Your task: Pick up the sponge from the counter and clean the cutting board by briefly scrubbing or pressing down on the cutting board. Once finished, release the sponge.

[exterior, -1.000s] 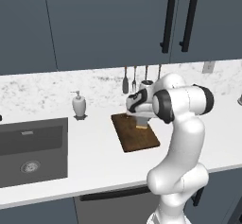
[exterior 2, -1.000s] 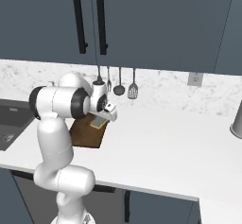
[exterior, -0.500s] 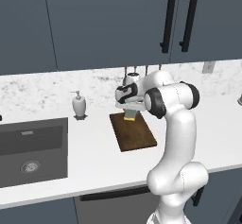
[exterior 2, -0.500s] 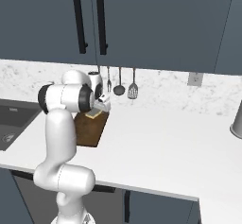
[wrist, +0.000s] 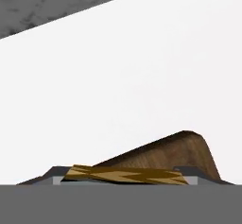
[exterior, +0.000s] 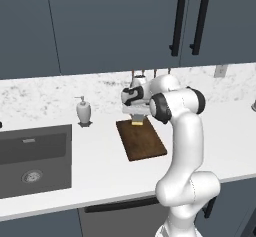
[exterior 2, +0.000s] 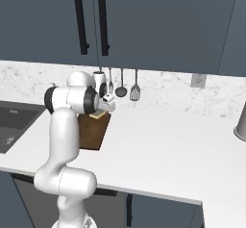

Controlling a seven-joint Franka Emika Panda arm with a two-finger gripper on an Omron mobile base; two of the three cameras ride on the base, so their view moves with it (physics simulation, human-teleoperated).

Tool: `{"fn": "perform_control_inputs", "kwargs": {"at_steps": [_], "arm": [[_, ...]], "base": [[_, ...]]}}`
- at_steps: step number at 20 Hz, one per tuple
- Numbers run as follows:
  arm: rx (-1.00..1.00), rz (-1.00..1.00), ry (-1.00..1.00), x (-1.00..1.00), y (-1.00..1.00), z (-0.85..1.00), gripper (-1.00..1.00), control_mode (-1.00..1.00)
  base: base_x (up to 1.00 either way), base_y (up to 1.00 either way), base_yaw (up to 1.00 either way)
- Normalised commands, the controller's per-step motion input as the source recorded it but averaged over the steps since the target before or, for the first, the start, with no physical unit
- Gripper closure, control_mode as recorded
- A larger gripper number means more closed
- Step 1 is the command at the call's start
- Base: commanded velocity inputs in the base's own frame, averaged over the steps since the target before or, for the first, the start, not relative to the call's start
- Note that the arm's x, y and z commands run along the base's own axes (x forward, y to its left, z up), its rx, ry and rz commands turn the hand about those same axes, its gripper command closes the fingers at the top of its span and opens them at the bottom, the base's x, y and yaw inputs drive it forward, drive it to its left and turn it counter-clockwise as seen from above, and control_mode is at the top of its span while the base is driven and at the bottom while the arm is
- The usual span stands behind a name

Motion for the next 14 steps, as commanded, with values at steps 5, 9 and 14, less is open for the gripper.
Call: {"fn": "perform_control_inputs", "kwargs": {"at_steps": [5, 9, 14], "arm": [[0.0, 0.1, -0.16, -0.8, -0.2, -0.6, 1.0, -1.0], [0.03, 0.02, -0.18, -0.48, 0.03, -0.14, 1.0, -1.0], [0.0, 0.0, -0.22, -0.57, 0.41, -0.04, 1.0, -1.0]], "base": [[0.0, 0.0, 0.0], [0.0, 0.0, 0.0], [0.0, 0.0, 0.0]]}}
